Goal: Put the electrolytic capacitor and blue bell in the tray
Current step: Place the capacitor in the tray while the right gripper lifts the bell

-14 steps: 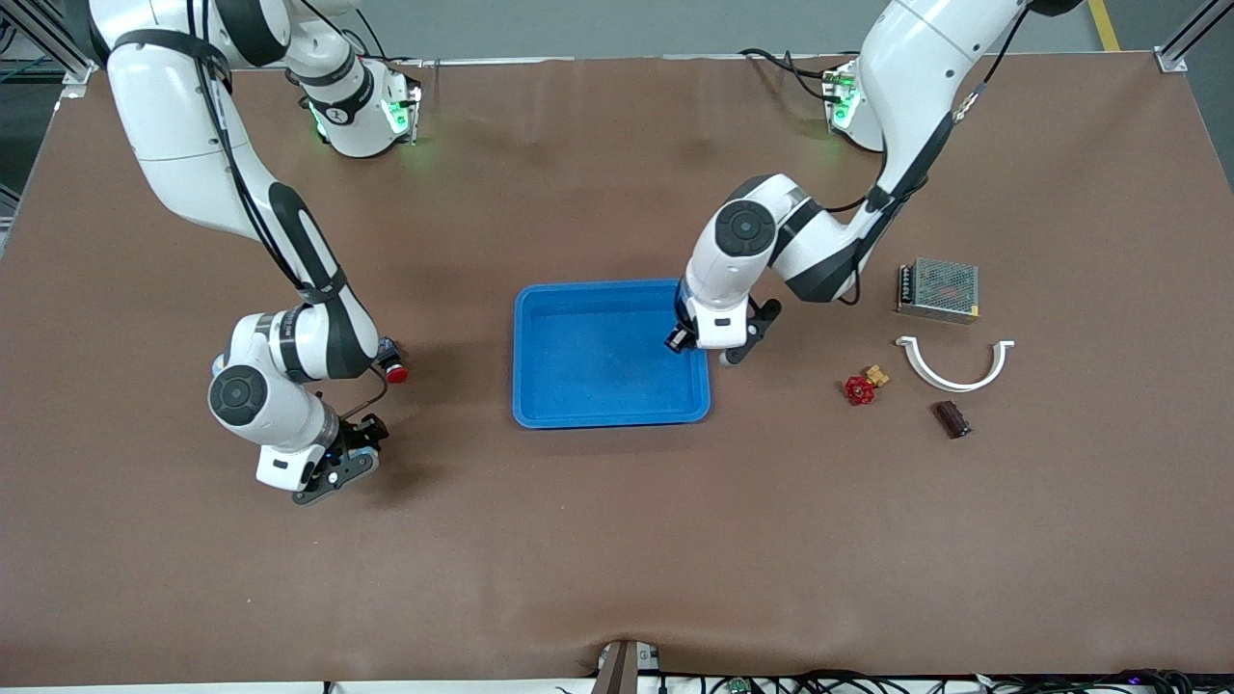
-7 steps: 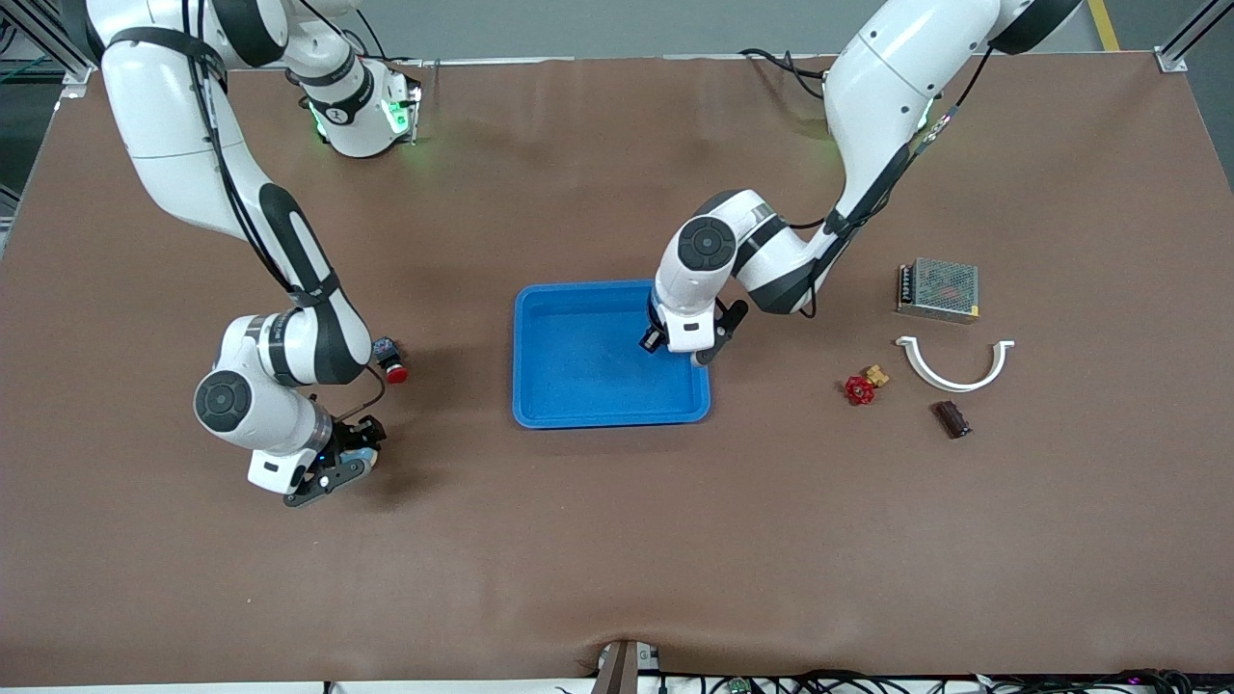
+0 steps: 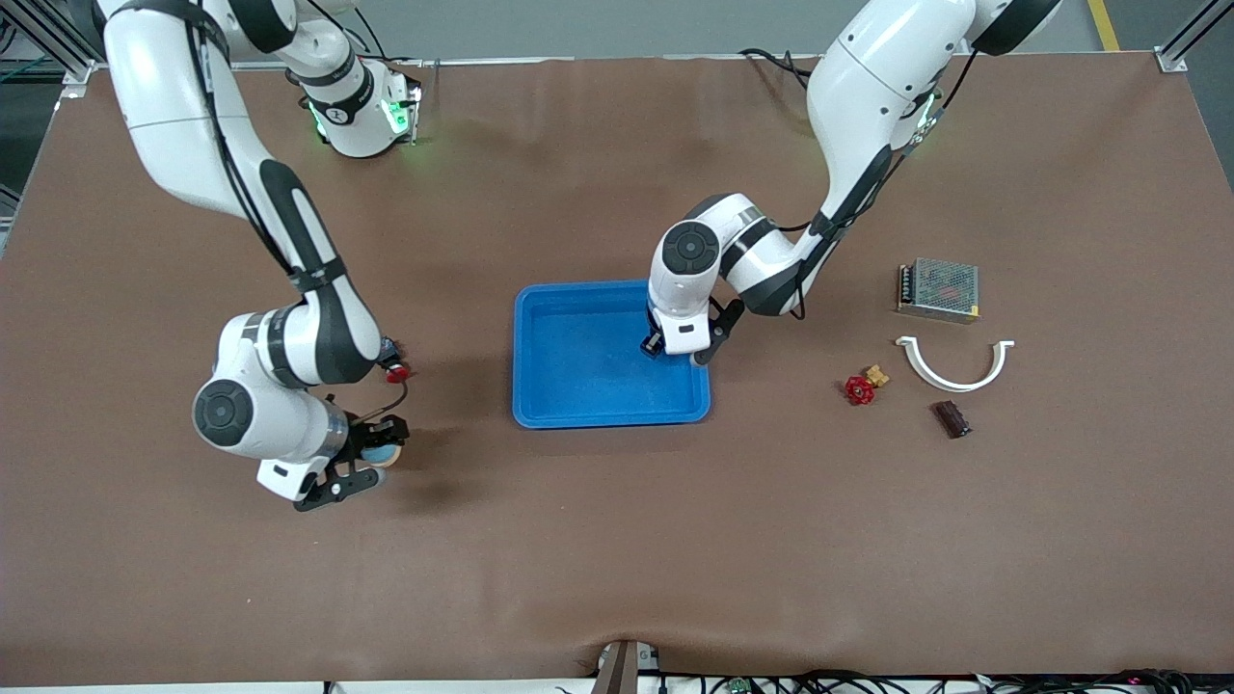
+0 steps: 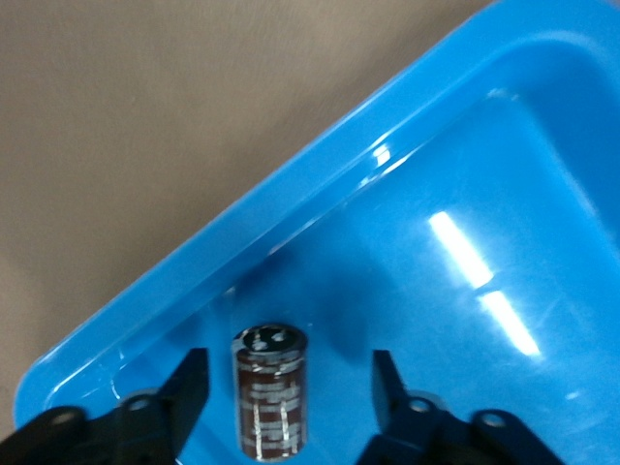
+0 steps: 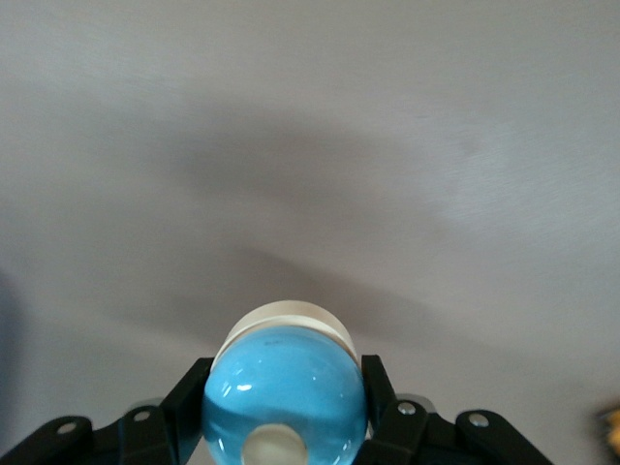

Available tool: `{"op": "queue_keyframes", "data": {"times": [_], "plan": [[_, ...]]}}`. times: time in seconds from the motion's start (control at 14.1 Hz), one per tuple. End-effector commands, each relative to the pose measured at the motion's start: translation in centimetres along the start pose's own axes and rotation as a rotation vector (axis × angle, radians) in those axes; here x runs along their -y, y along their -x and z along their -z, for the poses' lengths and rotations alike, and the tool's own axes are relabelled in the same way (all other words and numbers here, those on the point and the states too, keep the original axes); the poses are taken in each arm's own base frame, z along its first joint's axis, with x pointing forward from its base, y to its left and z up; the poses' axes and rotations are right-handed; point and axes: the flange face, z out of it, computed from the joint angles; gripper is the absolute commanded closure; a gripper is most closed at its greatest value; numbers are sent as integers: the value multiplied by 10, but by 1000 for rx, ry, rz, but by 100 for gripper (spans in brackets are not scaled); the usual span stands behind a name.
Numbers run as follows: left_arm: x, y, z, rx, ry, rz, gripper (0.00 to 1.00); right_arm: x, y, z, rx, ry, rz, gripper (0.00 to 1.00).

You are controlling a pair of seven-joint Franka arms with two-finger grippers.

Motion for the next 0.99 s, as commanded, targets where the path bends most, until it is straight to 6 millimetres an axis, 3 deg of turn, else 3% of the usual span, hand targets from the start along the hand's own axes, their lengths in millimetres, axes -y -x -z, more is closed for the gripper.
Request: {"op": "queue_keyframes", "data": {"times": [0.0,0.14,0.28,0.57,0.92], "plan": [[-18,-7,33,-53,-31,17,0,57,5,20,14,-13,-103,62],[-25,-20,59,-76,-52,30,0,103,8,19,21,-7,-160,62],[-29,-34,80,-88,-50,50,0,132,13,21,27,-4,-200,62],[-21,-98,117,-133,-96,-5,0,205,32,6,55,15,-263,62],[-2,-186,123,-128,-186,-1,0,276,65,-5,68,34,-287,62]]}}
